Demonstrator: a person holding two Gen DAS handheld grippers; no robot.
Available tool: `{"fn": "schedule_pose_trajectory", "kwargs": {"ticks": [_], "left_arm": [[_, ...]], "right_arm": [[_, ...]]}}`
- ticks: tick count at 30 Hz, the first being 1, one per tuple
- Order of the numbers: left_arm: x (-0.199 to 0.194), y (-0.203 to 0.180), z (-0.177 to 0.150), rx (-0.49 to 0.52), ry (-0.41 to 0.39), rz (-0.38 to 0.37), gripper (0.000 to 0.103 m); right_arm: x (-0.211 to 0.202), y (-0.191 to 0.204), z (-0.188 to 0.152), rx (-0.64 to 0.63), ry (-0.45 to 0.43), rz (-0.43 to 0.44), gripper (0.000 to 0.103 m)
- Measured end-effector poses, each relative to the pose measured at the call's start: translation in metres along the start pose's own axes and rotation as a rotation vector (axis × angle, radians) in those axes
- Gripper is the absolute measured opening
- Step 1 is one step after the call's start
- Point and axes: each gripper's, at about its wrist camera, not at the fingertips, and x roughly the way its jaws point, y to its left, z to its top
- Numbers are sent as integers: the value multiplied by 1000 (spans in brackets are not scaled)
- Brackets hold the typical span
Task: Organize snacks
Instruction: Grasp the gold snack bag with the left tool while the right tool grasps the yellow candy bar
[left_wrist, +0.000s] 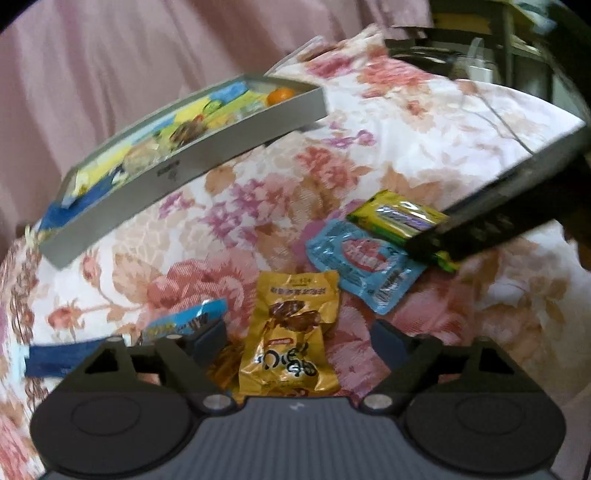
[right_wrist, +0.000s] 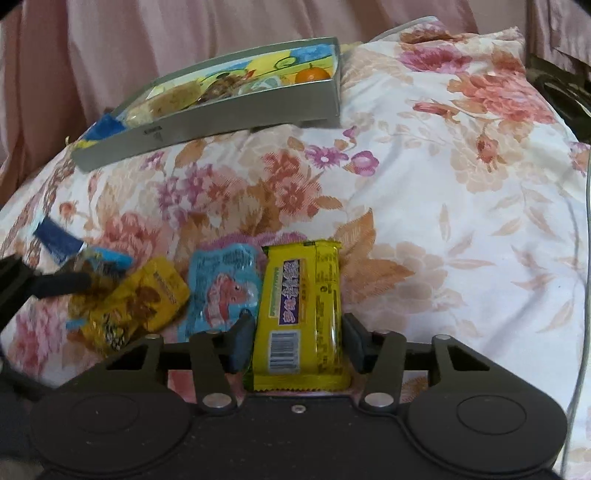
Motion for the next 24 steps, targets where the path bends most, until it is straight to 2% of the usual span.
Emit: {"fn": "schedule_pose_trajectory", "kwargs": {"ticks": [3, 5, 12, 15, 19, 24], "left_arm": [[9, 6, 4, -51, 55, 0, 72], [13, 8, 4, -66, 79, -2, 68], [18, 5, 7, -68, 104, -3, 60], [17, 6, 8, -96, 122, -6, 53], [14, 3, 10, -125, 147, -15, 53], [8, -6, 12, -154, 189, 19, 50]], "right_arm": [[0, 0, 0, -14, -2, 5, 58], [1, 1, 0, -22, -12, 3, 62], [7, 10, 1, -72, -35, -34, 62], [7, 8, 1, -67, -29, -33, 57], [5, 7, -2, -59, -21, -28, 50], [3, 7, -4, -63, -20, -29, 50]]}}
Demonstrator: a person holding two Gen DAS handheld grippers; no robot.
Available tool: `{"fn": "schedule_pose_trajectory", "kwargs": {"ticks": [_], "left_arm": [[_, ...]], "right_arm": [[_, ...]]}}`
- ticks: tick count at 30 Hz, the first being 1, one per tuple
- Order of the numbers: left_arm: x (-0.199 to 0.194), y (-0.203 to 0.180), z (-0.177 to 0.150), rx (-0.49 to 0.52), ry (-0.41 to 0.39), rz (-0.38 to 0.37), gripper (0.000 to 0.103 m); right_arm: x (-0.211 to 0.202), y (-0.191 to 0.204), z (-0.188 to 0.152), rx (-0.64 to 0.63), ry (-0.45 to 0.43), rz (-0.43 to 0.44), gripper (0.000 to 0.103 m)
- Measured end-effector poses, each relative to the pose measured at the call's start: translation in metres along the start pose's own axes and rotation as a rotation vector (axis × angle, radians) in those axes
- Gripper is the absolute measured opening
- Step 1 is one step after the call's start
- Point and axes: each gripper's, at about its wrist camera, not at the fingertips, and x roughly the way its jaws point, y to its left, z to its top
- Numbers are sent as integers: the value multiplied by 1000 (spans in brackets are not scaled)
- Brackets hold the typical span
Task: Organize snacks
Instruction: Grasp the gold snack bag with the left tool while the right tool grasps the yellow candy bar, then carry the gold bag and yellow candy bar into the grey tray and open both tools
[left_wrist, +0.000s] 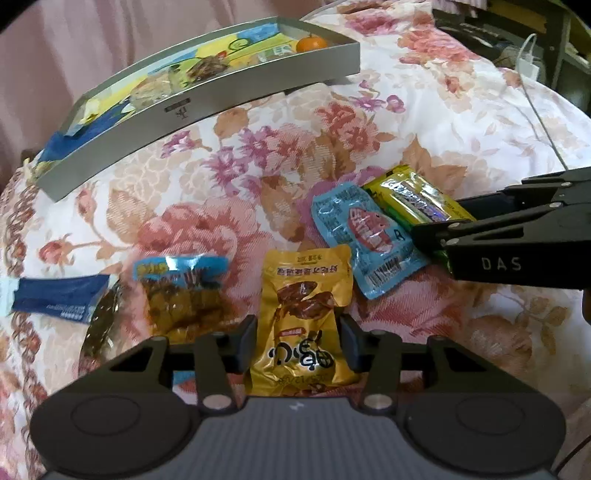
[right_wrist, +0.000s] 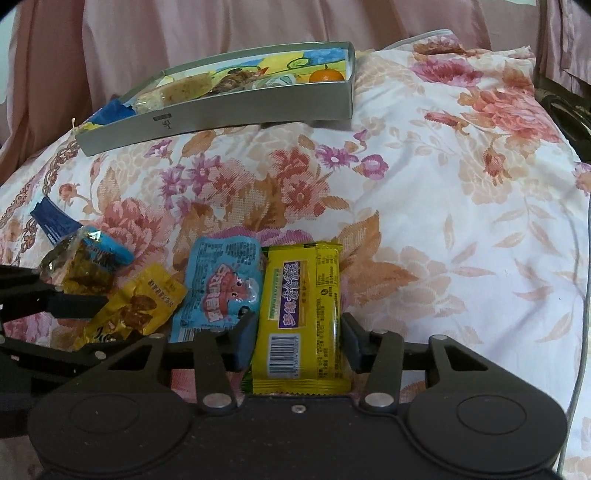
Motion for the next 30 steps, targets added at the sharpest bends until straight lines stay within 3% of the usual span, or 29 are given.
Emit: {"fn": "schedule_pose_trajectory", "kwargs": {"ticks": [9, 30], "left_arm": [[-11, -8, -3, -9, 22, 69, 48], [-3, -1, -4, -74, 76, 54, 59]], "right_arm": [[-4, 4, -4, -23, -22, -20, 49], [1, 7, -6, -67, -4, -29, 55]]}}
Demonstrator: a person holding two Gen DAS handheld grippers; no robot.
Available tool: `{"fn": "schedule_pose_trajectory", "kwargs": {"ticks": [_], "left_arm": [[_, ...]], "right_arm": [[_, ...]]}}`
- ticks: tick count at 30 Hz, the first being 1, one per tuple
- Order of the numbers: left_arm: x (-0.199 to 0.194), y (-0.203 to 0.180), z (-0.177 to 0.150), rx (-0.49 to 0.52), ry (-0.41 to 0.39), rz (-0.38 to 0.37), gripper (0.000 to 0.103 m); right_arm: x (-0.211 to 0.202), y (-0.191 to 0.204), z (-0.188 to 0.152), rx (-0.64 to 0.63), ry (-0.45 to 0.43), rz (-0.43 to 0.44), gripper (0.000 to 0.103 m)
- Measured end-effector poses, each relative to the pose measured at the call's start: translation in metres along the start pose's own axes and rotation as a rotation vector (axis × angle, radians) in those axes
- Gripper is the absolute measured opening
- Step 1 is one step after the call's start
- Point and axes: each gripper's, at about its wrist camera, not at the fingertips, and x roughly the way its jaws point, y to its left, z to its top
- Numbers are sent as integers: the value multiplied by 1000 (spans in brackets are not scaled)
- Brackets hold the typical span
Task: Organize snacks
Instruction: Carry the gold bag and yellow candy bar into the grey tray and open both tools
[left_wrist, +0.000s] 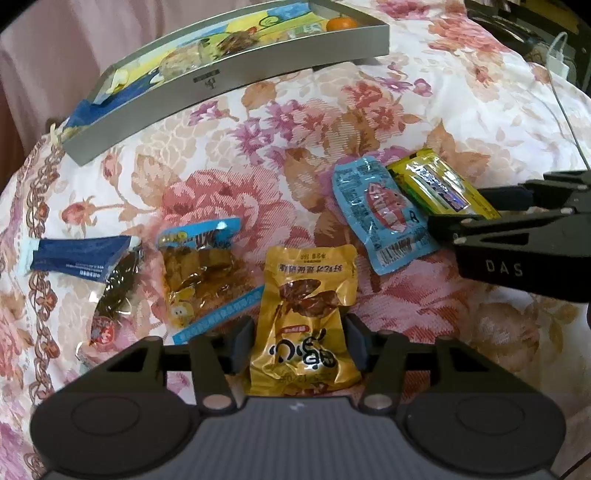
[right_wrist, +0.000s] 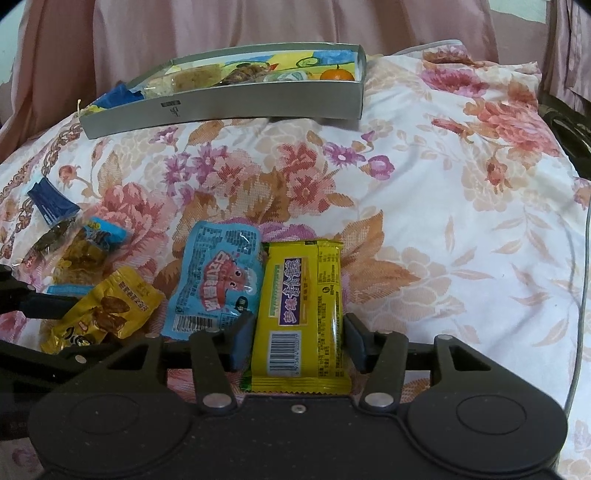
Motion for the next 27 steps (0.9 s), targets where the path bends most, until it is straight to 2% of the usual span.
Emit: {"fn": "schedule_pose_trajectory", "kwargs": {"ticks": [5, 12, 19, 27], "left_arm": [[-2, 1, 1, -18, 5, -10, 53], [-13, 14, 2, -118, 42, -55, 49], [-32, 14, -2, -85, 1, -21, 47], [-55, 13, -2, -42, -64, 21, 46]], "right_arm": [[-1, -1, 0, 22, -11, 10, 50], [-8, 1, -1, 29, -42, 22, 49], [-16, 11, -4, -15, -73, -1, 49], [-26, 25, -8, -119, -120, -75, 49]]}}
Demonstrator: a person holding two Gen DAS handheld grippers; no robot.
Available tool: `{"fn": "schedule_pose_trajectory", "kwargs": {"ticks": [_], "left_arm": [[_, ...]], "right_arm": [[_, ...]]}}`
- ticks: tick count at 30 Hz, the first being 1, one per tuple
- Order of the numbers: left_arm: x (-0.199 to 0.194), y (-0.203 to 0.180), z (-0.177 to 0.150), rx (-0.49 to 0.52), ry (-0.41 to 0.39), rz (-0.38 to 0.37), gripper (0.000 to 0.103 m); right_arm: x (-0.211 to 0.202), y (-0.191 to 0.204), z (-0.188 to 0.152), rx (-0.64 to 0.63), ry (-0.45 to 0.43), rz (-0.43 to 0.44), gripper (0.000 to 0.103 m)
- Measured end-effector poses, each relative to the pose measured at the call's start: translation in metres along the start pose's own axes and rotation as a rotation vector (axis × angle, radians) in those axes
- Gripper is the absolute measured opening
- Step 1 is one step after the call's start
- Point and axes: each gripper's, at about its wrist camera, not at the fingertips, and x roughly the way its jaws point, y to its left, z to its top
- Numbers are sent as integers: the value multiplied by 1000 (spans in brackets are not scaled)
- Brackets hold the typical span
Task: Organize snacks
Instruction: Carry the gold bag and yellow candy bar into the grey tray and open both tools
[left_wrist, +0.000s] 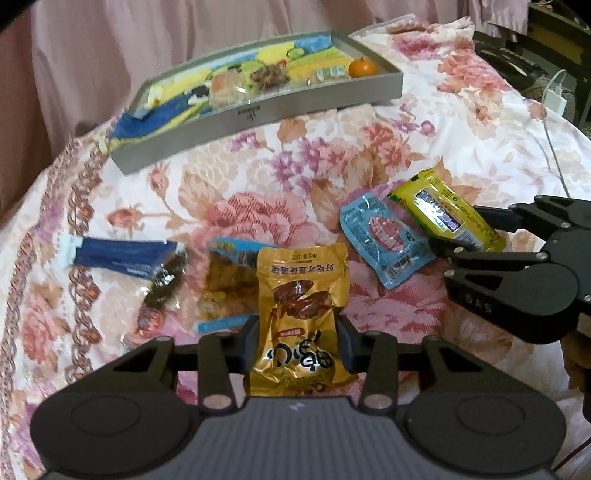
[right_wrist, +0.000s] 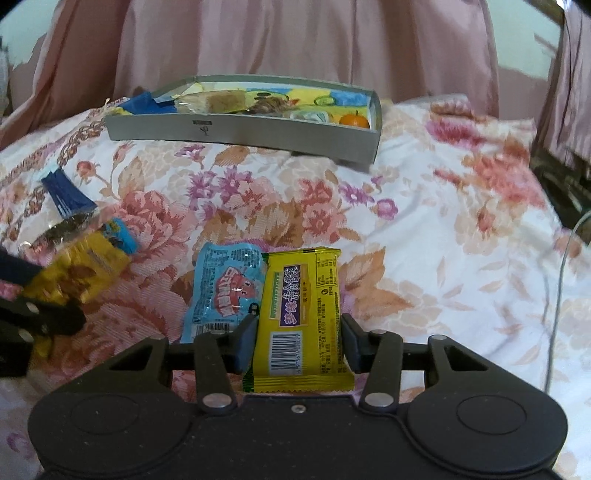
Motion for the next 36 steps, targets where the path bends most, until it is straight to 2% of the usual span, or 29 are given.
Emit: {"fn": "schedule_pose_trajectory", "kwargs": {"ticks": [7, 11, 17, 21, 28, 32, 36], "left_arm": [[-14, -1, 5, 19, -62, 27, 46], [-23, 4, 12, -6, -124, 29, 46], [-33, 19, 27, -93, -230, 25, 46], [-35, 27, 37, -128, -292, 48, 46], [-34, 45, 74, -168, -384, 118, 46], [-26, 55, 102, -195, -416, 167, 47], [-12, 64, 127, -235, -450, 215, 47]], "right_arm": [[-8, 2, 1, -41, -63, -64, 49], [-18, 1, 5, -38, -145, -93, 49], [-33, -1, 11, -17, -290, -107, 49], [-41, -2, 15, -5, -380, -118, 49], [-44, 7, 35, -41, -560, -144, 49], [-35, 13, 52, -50, -625, -145, 49], [-22, 22, 69, -129, -691, -156, 49]]}}
